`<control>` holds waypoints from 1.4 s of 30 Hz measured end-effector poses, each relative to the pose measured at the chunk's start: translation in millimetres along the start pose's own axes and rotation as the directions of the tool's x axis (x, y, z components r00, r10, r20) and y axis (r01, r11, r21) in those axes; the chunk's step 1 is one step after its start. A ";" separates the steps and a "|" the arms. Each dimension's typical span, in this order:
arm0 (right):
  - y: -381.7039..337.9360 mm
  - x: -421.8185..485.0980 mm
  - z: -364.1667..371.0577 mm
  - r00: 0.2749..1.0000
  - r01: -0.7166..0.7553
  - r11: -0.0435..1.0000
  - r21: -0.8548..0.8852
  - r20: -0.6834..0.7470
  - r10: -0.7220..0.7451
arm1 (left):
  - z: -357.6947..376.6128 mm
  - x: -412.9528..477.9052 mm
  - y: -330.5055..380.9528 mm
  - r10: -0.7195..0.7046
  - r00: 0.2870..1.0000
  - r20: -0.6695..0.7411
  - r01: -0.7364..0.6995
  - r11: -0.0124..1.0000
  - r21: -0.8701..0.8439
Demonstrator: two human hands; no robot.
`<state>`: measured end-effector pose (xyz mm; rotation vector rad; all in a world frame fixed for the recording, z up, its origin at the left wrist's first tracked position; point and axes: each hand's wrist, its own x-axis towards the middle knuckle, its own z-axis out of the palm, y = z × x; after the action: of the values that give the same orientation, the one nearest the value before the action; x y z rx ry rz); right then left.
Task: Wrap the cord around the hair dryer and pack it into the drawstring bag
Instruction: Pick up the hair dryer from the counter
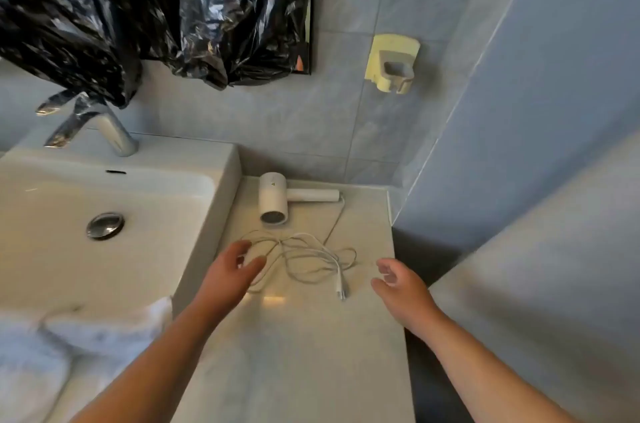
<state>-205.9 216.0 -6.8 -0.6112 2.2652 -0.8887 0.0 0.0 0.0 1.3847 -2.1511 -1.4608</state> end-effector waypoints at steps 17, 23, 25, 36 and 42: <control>-43.1 240.2 57.9 0.998 0.006 1.000 -0.026 -0.059 -0.007 | 54.8 202.7 1.4 -0.306 0.951 -0.047 0.290 0.932 -0.216; -43.6 240.9 55.6 0.991 -0.054 0.966 0.252 -0.101 0.082 | 52.9 196.1 6.5 -0.305 0.938 -0.166 0.278 0.946 -0.169; -45.8 235.9 51.9 0.986 -0.059 0.947 0.314 -0.130 0.105 | 49.1 191.3 8.8 -0.288 0.942 -0.172 0.257 0.949 -0.183; -92.7 151.8 6.8 0.988 -0.047 0.616 0.787 -0.053 0.143 | 14.7 94.6 54.5 -0.148 0.967 -0.208 0.072 0.940 -0.335; -119.6 82.6 -16.2 0.998 0.058 0.611 0.789 -0.052 -0.028 | -16.0 24.2 72.7 -0.061 0.969 -0.240 -0.026 0.939 -0.342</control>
<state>-252.5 93.3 57.7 -0.2211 1.6040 -1.7836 -45.9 -23.3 58.9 1.3743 -1.6438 -1.4901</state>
